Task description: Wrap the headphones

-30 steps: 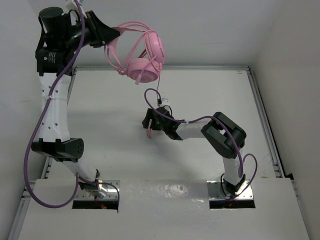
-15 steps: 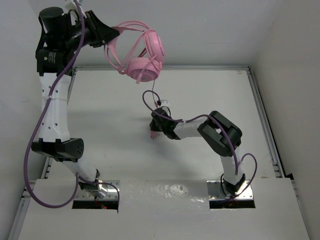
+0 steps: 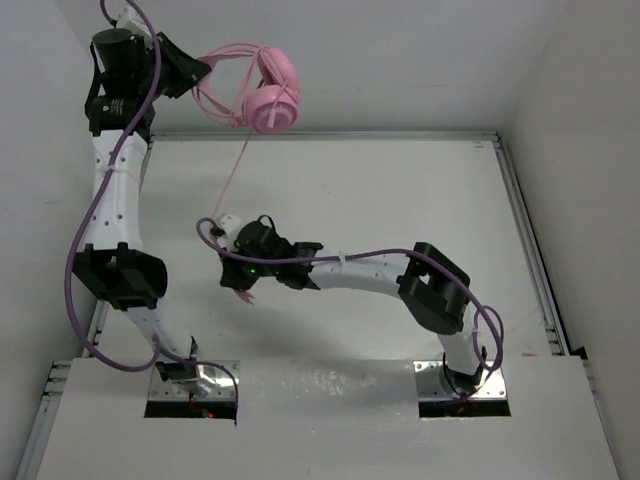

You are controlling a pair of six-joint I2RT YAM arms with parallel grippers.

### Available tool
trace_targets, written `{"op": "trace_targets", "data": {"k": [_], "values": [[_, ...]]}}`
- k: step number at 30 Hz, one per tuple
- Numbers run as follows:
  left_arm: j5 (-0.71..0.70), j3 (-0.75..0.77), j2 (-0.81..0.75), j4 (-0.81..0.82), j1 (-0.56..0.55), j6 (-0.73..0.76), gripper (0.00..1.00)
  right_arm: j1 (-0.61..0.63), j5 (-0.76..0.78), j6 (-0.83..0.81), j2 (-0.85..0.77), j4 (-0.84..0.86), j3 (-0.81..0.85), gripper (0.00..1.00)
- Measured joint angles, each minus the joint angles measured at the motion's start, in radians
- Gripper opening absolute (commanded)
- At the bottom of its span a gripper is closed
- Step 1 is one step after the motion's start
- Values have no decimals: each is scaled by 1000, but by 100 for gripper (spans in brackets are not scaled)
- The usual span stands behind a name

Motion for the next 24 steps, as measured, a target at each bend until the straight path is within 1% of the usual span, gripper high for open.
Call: {"op": "trace_targets", "data": {"k": [1,2,5,8,11,15,17,20,22,24], "values": [[-22,-19,2,4,-1,21,0,7,-21,-23,0,-28,34,0],[-48,-41,2,9,-3,44,0,24,-37,-44,0,-55,104,0],[-132,-114,-7,43,-10,152,0,36,-69,-93,1,-155,227,0],[-224,-212,-25,63,-18,282,0,35,-72,-113,-26,-231,264,0],[-290,-302,-35,80,-26,422,0,27,-40,-147,-74,-352,285,0],[-335,-412,-36,145,-35,587,0,0,-29,-201,-110,-480,450,0],[-316,-452,-36,159,-35,671,0,-54,-34,-209,-133,-531,542,0],[-245,-473,-36,137,-35,776,0,-201,-5,-228,-151,-630,694,0],[-160,-472,-37,121,-36,831,0,-301,39,-247,-160,-678,742,0],[-94,-469,-39,109,-40,862,0,-396,106,-270,-167,-727,748,0]]}}
